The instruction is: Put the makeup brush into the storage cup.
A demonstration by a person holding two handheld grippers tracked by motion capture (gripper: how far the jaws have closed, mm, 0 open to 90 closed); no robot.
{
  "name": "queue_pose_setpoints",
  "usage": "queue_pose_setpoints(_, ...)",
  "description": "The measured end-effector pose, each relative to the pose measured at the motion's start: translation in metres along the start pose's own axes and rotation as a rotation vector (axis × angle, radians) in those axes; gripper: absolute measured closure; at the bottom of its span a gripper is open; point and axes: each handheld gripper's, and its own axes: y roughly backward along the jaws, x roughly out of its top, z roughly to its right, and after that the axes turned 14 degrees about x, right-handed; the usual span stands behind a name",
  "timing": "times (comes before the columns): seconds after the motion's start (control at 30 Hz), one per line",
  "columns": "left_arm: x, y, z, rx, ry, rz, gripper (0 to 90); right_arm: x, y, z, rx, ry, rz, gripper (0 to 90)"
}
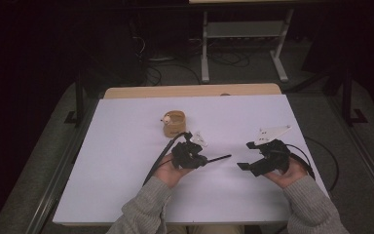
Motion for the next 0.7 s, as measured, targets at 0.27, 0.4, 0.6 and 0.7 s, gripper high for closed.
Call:
queue_pose_setpoints(0.27,0.000,0.007,-0.003,-0.005,0.014,0.030,84.5,0.010,-0.005,0.001,0.030,0.031,-0.036,20.6)
queue_pose_setpoints(0.4,0.001,0.015,-0.003,-0.017,0.004,0.050,84.4,0.021,-0.009,0.000,0.047,0.074,-0.067,21.3)
queue_pose_setpoints(0.6,0.004,0.033,-0.003,-0.036,-0.027,0.086,84.4,0.040,-0.017,-0.006,0.091,0.147,-0.108,24.1)
queue_pose_setpoints(0.7,0.004,0.039,-0.002,-0.047,-0.032,0.095,84.4,0.046,-0.019,-0.006,0.106,0.164,-0.122,25.3)
